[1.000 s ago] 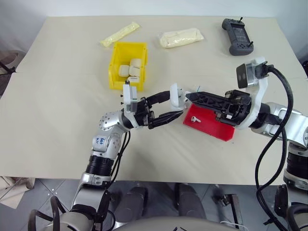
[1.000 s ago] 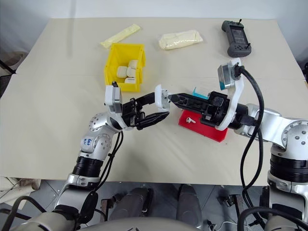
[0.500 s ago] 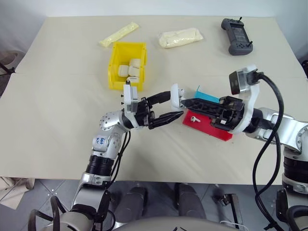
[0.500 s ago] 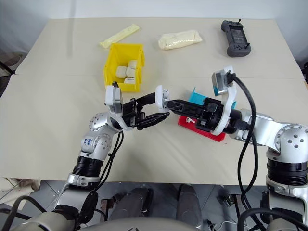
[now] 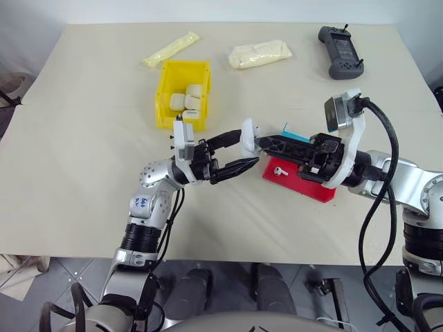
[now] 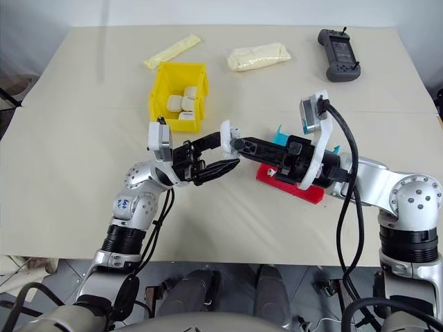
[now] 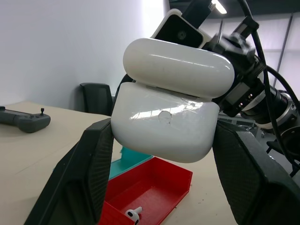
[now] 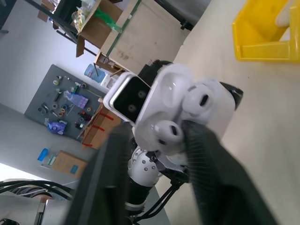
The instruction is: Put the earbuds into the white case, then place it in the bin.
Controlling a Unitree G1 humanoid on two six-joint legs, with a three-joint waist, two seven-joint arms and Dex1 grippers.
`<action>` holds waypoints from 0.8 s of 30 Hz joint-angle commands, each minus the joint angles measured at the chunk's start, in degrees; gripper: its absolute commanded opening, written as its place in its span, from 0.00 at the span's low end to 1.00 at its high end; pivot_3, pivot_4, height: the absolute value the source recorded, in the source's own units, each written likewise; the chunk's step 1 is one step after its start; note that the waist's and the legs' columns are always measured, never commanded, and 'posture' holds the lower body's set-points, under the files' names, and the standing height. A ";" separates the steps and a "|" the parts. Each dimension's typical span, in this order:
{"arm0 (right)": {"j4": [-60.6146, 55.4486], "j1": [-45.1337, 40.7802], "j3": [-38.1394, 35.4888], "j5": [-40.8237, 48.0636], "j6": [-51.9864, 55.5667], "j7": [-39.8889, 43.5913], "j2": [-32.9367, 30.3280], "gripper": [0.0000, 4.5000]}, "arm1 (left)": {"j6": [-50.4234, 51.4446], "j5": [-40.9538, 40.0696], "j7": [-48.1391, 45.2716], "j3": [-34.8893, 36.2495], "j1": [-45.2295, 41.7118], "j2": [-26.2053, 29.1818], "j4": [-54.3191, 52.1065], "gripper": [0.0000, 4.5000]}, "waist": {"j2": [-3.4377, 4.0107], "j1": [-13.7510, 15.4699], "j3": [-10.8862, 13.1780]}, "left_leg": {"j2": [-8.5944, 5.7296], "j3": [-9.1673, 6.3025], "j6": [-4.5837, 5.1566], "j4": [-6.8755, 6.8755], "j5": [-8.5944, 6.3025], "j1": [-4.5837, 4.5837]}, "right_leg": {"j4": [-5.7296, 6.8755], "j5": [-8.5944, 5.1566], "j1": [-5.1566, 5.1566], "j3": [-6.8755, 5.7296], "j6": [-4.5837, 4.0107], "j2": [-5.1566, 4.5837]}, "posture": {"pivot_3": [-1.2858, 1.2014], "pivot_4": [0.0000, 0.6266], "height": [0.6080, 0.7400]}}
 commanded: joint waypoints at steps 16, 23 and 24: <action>-1.08 4.07 -2.04 -0.25 1.06 3.70 -8.83 0.79 | 0.61 -1.91 -0.74 0.39 0.07 -1.18 -3.50 0.63 | -0.05 0.12 0.03 | 0.00 0.00 0.02 -0.03 -0.01 -0.02 | -0.09 0.00 0.01 -0.02 0.01 0.00 | 0.52 0.24 1.00; -3.70 9.66 -6.50 -12.65 1.22 14.53 -14.21 0.79 | 1.74 -3.43 -1.29 0.87 0.87 -0.36 -4.42 0.63 | -0.06 0.15 0.03 | 0.01 0.02 0.02 -0.06 -0.01 -0.03 | -0.13 0.00 0.01 -0.03 0.01 0.00 | 0.52 0.24 1.00; -4.68 10.94 -7.18 -16.57 0.41 17.06 -14.89 0.79 | 2.22 -3.68 -1.73 0.91 0.96 0.20 -4.54 0.63 | -0.06 0.19 0.04 | 0.01 0.02 0.02 -0.06 -0.01 -0.03 | -0.13 0.00 0.01 -0.04 0.01 0.00 | 0.52 0.24 1.00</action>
